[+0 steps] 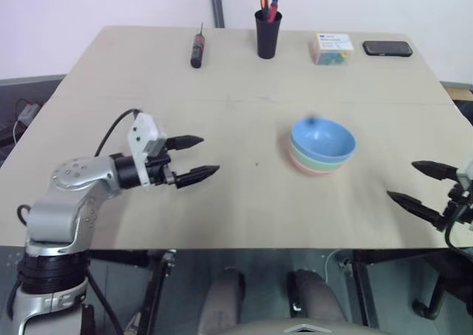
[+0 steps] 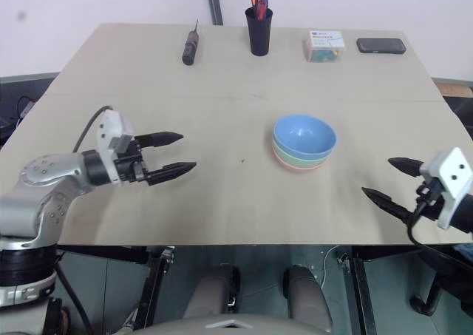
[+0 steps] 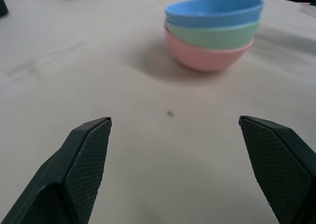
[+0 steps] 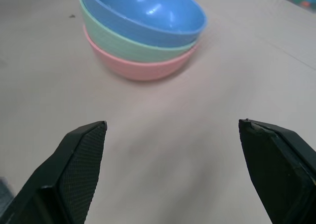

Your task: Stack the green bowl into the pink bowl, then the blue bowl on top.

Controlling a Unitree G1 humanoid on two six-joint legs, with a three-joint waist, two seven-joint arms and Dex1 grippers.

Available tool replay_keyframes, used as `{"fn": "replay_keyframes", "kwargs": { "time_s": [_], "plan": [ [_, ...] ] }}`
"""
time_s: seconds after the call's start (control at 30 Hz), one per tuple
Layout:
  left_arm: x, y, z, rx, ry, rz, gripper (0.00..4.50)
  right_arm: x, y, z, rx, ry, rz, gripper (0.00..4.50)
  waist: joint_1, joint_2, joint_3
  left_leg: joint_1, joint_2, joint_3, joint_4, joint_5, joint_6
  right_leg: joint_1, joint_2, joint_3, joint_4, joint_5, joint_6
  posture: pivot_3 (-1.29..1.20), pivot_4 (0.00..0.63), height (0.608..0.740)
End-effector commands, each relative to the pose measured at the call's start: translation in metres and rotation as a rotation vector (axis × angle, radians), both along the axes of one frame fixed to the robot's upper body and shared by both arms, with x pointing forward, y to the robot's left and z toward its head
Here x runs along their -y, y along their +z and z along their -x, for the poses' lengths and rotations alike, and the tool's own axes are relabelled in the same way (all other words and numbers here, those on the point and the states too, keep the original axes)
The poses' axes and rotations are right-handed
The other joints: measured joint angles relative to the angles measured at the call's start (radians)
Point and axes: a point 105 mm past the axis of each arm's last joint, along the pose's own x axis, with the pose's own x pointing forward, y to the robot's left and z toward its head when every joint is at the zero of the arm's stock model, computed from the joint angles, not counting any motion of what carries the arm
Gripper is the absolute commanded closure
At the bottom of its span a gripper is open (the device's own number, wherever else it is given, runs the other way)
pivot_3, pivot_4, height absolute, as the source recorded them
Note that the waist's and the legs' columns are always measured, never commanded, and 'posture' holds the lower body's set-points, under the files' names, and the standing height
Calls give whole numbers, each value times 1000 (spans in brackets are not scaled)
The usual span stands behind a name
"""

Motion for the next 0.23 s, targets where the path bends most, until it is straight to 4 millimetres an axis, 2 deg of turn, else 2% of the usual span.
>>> {"fn": "replay_keyframes", "kwargs": {
  "time_s": [0.03, 0.23],
  "plan": [
    [-15, 11, 7, 46, -9, -32, 145, 10, 17, 10, 32, -3, 46, 0, 0, 0, 0, 0, 0, 0, 0, 0, 0, 0, 0, 0, 0, 0, 0, 0, 150, 740],
    [-17, 11, 8, 50, -28, -56, 145, 15, 21, 12, 29, -12, 42, 0, -2, 0, 0, 1, 0, 1, 0, 0, 0, 1, 0, 1, 0, 0, 0, 0, 150, 740]
  ]
}}
